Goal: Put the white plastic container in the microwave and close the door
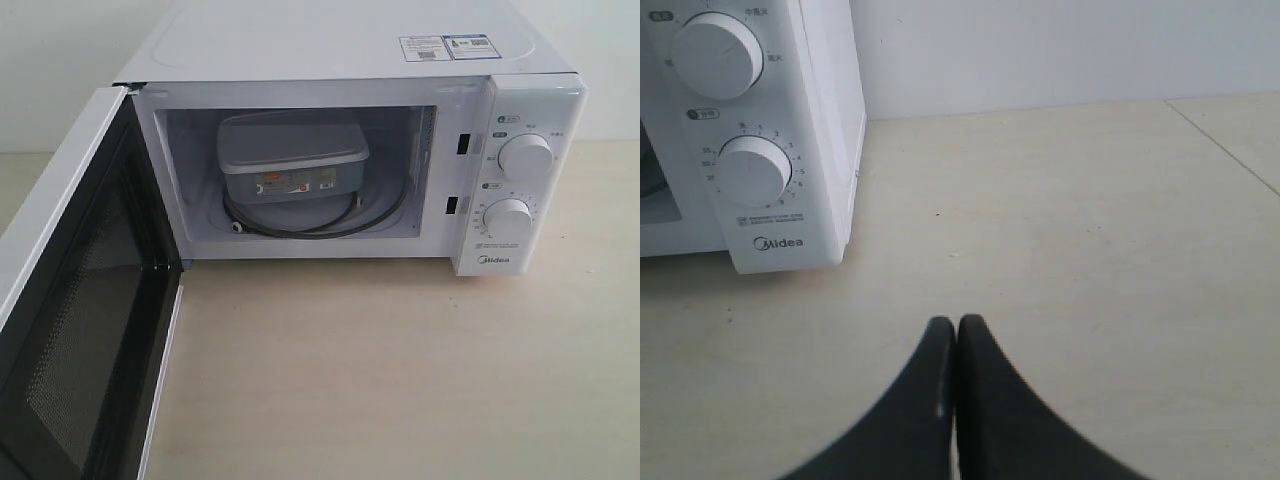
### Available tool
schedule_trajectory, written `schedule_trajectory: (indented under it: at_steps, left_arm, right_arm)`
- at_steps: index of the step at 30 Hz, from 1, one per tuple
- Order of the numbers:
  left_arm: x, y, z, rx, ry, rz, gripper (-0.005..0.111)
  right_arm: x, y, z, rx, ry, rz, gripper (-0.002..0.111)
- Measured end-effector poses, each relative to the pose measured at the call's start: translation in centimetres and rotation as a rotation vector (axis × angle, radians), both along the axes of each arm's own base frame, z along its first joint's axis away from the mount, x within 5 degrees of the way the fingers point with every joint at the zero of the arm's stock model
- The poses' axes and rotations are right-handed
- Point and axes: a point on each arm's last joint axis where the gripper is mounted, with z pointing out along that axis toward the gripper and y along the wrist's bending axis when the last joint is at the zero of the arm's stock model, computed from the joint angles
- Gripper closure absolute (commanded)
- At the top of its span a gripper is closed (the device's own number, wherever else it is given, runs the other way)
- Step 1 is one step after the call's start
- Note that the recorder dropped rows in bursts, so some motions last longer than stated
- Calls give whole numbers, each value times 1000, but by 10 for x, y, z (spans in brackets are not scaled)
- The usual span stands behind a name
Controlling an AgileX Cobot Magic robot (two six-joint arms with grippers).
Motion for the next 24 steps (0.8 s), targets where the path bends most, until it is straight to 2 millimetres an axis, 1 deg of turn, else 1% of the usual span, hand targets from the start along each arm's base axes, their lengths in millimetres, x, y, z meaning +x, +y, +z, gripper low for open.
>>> schedule_trajectory:
  at_steps: [3,8,11,15,19,24]
  left_arm:
    - [11,-4,-10,-8,20,-57,102]
    - [31,-17,-25,-68,20,-228,102]
    - [40,-21,-27,-90,6,-273,102]
    - [48,-24,-32,-94,30,-345,102]
    - [55,-35,-36,-142,43,-460,102]
    - [63,-48,-35,-180,-18,-521,102]
  right_arm:
    - [0,0,0,0,0,0,108]
    - [0,0,0,0,0,0,108]
    - [0,0,0,0,0,0,108]
    - [0,0,0,0,0,0,108]
    - [0,0,0,0,0,0,108]
    - [0,0,0,0,0,0,108]
